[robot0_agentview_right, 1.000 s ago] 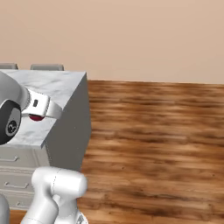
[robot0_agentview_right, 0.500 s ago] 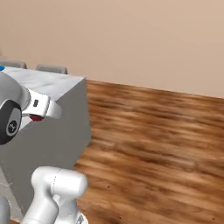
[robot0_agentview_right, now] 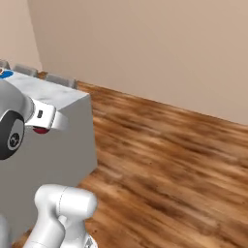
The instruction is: Pick up the apple and pear from the fridge and place one fruit on each plate on the dining counter.
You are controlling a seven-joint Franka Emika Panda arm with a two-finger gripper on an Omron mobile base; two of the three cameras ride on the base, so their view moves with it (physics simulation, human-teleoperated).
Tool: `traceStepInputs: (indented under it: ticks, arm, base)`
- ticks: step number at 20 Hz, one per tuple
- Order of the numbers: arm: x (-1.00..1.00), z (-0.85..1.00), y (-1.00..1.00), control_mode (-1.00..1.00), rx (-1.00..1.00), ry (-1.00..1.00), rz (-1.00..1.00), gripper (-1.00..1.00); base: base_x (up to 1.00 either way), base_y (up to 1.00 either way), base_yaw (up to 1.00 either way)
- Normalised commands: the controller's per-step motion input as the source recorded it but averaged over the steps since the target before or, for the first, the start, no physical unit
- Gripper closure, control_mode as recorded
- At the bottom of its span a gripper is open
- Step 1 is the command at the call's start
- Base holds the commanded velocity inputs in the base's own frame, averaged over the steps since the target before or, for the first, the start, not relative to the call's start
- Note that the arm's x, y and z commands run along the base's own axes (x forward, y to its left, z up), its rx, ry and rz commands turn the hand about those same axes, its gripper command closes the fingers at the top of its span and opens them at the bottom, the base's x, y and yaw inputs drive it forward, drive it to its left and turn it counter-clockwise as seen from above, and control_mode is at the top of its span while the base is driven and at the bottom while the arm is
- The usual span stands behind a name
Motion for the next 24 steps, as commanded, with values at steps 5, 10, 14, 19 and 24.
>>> traceStepInputs:
  ticks: [5, 10, 14, 19, 24]
  arm:
    - [0.00, 0.00, 0.00, 1.00, 0.00, 0.00, 0.00, 1.00]
    - [0.00, 0.00, 0.00, 1.00, 0.00, 0.00, 0.00, 1.00]
    - [0.00, 0.00, 0.00, 1.00, 0.00, 0.00, 0.00, 1.00]
    - [0.00, 0.00, 0.00, 1.00, 0.00, 0.00, 0.00, 1.00]
    - [0.00, 0.00, 0.00, 1.00, 0.00, 0.00, 0.00, 1.00]
  base:
    - [0.74, -1.00, 0.53]
    - [0.73, -1.00, 0.53]
    - [0.76, -1.00, 0.53]
    - [0.70, -1.00, 0.51]
    - [0.67, -1.00, 0.50]
